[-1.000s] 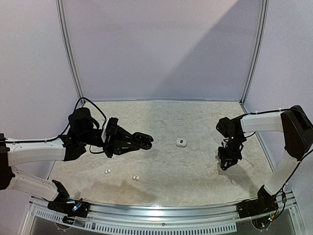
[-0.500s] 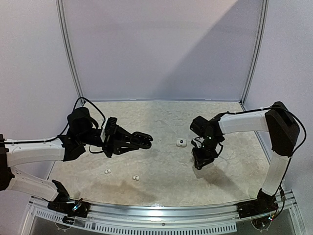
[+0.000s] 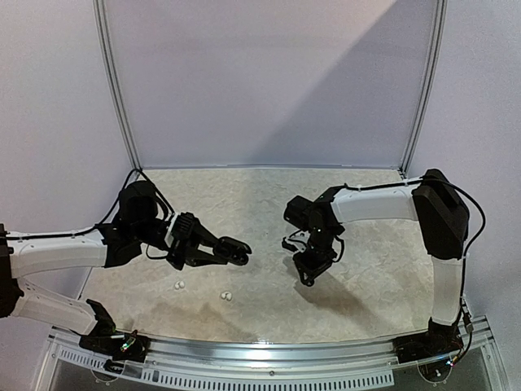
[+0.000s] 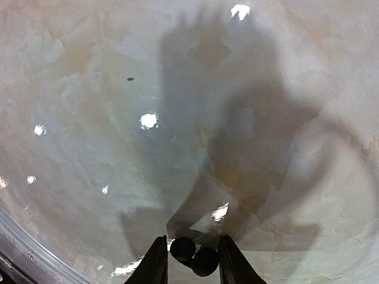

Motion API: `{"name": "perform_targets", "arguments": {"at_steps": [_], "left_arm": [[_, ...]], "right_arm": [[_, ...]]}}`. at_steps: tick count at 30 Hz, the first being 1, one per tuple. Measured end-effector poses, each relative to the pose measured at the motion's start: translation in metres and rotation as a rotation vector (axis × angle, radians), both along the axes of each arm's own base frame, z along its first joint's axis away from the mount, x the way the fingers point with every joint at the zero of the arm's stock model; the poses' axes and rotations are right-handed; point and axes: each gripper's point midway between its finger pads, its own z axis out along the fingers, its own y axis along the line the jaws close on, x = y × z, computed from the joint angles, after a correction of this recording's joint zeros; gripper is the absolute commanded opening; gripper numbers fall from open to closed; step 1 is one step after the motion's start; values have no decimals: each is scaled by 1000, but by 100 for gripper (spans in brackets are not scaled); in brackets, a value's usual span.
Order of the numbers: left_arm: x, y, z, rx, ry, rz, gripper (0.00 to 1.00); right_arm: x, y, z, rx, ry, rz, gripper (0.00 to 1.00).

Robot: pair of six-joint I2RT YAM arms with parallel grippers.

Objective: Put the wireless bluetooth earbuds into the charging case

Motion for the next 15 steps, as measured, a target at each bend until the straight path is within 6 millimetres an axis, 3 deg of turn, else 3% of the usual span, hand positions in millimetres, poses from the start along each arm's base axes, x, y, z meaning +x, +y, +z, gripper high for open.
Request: {"name": "perform_targets", "arguments": {"at_steps": [15], "left_arm": [[-25, 7, -51, 132, 40, -223, 0]], "right_arm": [[3, 8, 1, -27, 34, 255, 32]]}}
